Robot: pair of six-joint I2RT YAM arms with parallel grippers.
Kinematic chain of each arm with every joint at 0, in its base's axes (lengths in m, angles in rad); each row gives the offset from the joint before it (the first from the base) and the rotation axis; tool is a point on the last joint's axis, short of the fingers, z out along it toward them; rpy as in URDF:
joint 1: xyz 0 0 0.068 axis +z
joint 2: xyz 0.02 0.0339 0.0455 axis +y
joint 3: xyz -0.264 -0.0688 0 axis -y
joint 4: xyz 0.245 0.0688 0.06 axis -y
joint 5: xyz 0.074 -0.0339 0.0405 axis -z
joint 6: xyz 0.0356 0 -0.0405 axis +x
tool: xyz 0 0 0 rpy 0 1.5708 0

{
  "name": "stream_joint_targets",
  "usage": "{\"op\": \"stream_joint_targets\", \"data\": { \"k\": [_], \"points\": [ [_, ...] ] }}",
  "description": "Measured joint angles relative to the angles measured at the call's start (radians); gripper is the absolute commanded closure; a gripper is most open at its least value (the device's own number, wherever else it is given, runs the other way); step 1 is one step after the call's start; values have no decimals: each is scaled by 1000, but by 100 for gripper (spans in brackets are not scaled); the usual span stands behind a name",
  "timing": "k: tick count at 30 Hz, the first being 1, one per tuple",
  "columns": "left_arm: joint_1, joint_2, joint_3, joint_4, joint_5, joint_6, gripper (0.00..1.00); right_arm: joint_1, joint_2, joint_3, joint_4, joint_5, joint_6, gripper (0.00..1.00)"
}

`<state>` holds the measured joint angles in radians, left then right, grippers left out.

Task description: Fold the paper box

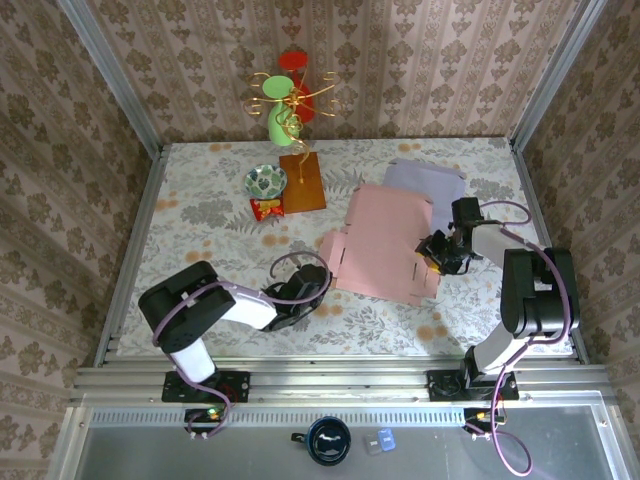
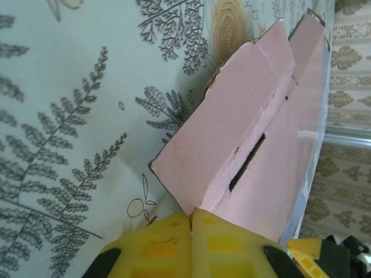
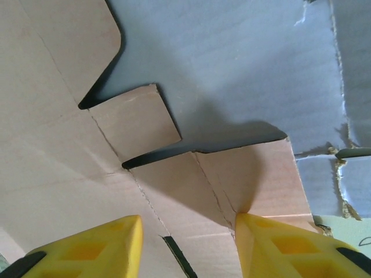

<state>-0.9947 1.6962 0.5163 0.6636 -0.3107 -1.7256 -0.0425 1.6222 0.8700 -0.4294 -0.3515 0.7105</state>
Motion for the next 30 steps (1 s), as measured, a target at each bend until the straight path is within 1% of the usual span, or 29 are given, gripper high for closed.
{"op": "stream_joint_targets", "data": {
  "k": [2,5,8,10,13,18,20,23,25,27,30],
  "points": [
    [3,-1,0,1,0,3,100,0,-25,0,-7,1,8,50],
    [8,-14,3,-12,0,12,100,3,-102,-1,-26,8,45,45],
    [8,-48,24,-49,0,13,100,23,-226,-3,-53,25,108,37],
    [8,-78,50,-73,0,13,100,58,-333,-18,-72,32,171,31],
    [8,-120,89,-104,-1,11,100,149,-471,-63,-79,36,299,24],
    [10,-156,143,-138,0,-5,100,365,-679,-201,-51,96,586,15],
    [16,-156,157,-151,4,-10,100,448,-740,-264,-15,138,705,14],
    [27,-156,176,-167,14,-11,100,537,-760,-341,61,211,843,14],
    [30,-156,190,-171,24,-14,100,571,-742,-375,118,251,906,15],
    [34,-156,201,-171,34,-18,100,585,-710,-383,167,294,953,16],
    [39,-156,204,-172,49,-25,100,592,-670,-383,254,345,998,23]
  ]
}}
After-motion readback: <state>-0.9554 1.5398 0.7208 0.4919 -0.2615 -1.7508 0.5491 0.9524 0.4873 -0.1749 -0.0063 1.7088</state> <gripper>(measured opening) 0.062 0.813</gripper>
